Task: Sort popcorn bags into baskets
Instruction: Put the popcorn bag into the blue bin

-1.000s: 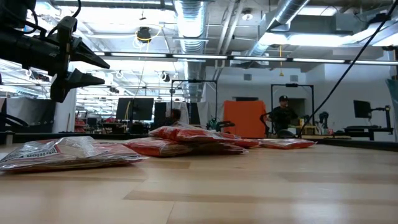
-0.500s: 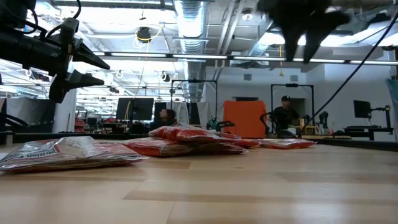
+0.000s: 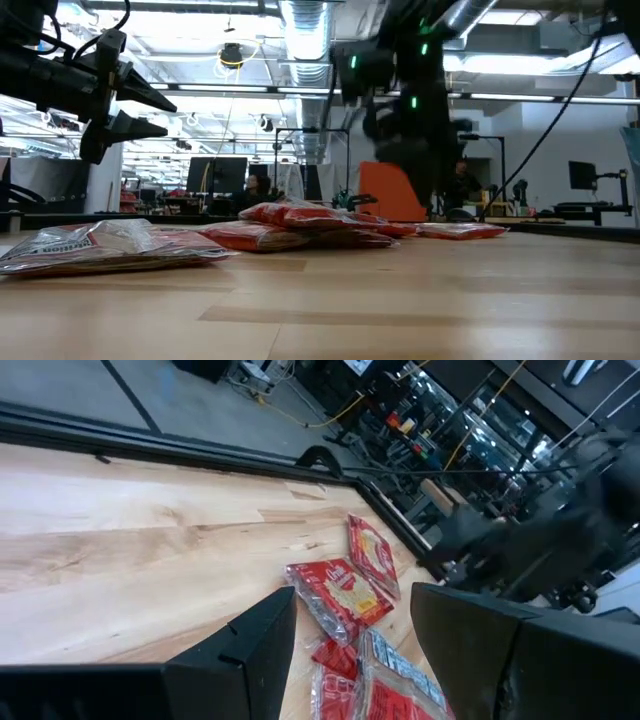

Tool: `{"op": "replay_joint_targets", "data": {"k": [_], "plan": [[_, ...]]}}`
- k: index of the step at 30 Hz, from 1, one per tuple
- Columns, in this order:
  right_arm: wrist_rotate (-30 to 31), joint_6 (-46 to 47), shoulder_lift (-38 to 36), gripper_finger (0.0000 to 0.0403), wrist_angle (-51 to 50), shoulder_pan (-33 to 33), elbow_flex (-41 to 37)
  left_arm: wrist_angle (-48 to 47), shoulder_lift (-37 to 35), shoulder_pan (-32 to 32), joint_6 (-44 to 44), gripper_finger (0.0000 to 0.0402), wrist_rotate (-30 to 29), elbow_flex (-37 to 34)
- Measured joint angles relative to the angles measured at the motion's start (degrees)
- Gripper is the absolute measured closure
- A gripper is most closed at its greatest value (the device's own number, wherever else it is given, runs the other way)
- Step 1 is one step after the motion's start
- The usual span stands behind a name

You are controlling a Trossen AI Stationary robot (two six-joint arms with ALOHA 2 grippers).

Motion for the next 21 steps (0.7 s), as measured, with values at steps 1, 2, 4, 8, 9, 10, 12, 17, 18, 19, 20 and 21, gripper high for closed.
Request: {"op": "replay_joint_targets", "data": {"k": [1,2,4,8,9,10,12,17,18,19,20,21], "plan": [[0.7,-0.3,1.5,0.0100,-0.7,-0.1,0.0,0.0,0.0,0.0,0.0,0.0215,0.0,0.0],[1.4,-0.5,2.9,0.0100,-0.8,-0.3,0.0,0.0,0.0,0.0,0.0,0.0215,0.0,0.0],[2.7,-0.8,5.2,0.0100,-0.6,-0.7,0.0,0.0,0.0,0.0,0.2,0.0215,0.0,0.0],[4.1,-1.9,8.5,0.0100,-1.1,-1.7,0.2,0.0,0.0,0.0,0.2,0.0215,0.0,0.0],[4.1,-1.9,9.1,0.0101,-1.3,-2.0,0.3,0.0,0.0,0.0,0.2,0.0215,0.0,0.0],[4.4,-1.6,9.8,0.0101,-1.5,-2.2,0.4,0.0,0.0,0.0,0.2,0.0215,0.0,0.0],[4.1,-0.3,10.6,0.0109,-2.3,-2.6,0.5,0.0,0.0,0.0,0.2,0.0215,0.1,0.0],[3.7,2.7,11.8,0.0193,-2.3,-2.7,0.4,0.0,0.1,0.0,0.2,0.0215,0.6,0.0],[3.4,3.1,11.9,0.0219,-2.0,-2.7,0.4,0.0,0.1,0.0,0.2,0.0215,0.6,0.0],[3.2,3.3,11.9,0.0248,-1.7,-2.7,0.3,0.0,0.1,0.0,0.2,0.0215,0.6,0.0],[3.1,3.5,11.9,0.0279,-1.4,-2.7,0.3,0.0,0.1,0.0,0.2,0.0215,0.6,0.0],[3.1,3.6,11.9,0.0310,-1.1,-2.7,0.3,0.0,0.1,0.0,0.2,0.0215,0.6,0.0]]}}
